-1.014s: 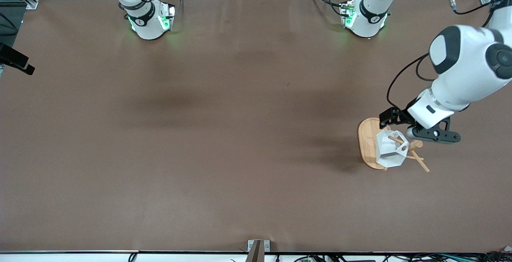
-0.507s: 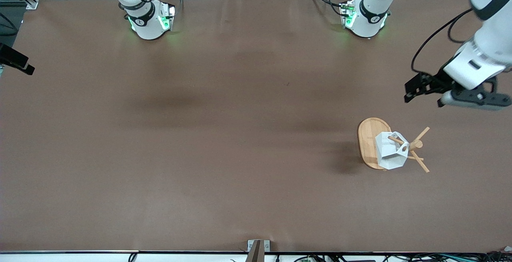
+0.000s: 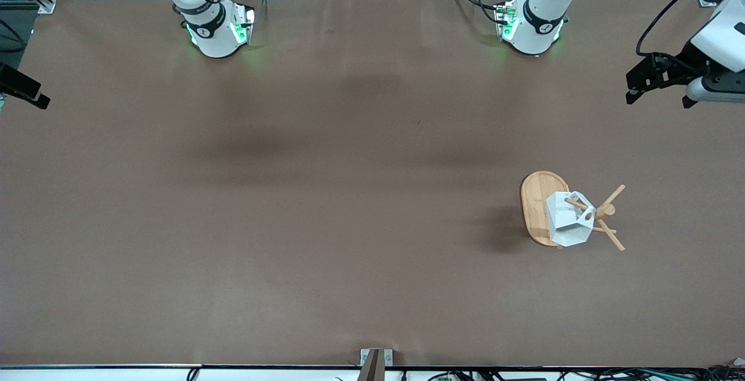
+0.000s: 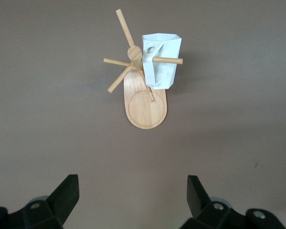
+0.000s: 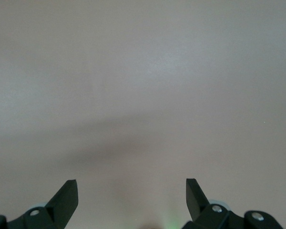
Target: Hang cup on rack
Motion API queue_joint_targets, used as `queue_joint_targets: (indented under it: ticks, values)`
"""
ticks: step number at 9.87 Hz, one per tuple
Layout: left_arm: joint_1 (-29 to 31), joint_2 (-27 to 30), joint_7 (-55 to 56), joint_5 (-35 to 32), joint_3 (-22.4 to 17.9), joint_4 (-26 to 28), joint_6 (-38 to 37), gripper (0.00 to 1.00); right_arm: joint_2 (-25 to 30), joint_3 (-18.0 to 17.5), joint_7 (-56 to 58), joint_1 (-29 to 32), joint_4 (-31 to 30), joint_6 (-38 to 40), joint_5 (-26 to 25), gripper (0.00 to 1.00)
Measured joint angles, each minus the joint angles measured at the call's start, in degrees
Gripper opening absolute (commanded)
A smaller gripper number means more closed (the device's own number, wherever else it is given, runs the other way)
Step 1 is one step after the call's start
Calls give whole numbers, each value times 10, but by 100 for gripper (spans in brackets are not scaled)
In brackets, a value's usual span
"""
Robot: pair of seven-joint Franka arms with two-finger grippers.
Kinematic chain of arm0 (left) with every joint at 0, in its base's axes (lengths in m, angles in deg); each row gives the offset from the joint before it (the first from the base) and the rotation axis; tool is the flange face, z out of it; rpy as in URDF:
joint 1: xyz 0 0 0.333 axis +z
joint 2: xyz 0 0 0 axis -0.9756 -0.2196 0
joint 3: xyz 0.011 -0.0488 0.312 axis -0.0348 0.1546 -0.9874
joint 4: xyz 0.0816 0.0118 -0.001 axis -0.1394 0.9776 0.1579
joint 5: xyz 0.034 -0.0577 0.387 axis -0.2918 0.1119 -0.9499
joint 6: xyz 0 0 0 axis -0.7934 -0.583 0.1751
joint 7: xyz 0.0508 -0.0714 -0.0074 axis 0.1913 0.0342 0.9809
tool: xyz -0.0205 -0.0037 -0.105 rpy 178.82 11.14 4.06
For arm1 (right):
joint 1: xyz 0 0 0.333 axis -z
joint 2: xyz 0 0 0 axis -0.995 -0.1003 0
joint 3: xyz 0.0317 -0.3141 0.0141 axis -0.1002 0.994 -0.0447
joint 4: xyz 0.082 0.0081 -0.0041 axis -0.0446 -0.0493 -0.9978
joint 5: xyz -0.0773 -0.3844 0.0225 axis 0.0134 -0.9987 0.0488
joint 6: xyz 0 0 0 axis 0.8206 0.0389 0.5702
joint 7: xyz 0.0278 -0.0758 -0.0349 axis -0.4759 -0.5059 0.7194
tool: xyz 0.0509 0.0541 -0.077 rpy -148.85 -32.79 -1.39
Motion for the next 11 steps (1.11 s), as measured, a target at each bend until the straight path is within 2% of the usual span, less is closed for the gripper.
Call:
queue_joint_targets:
  ticks: [6, 11]
  values:
    - [-3, 15, 54, 1, -6, 2, -30, 100, 0, 0, 0, 0, 0, 0, 0, 100]
    - [-22, 9, 58, 1, -5, -2, -41, 100, 0, 1, 0, 1, 0, -1, 0, 100]
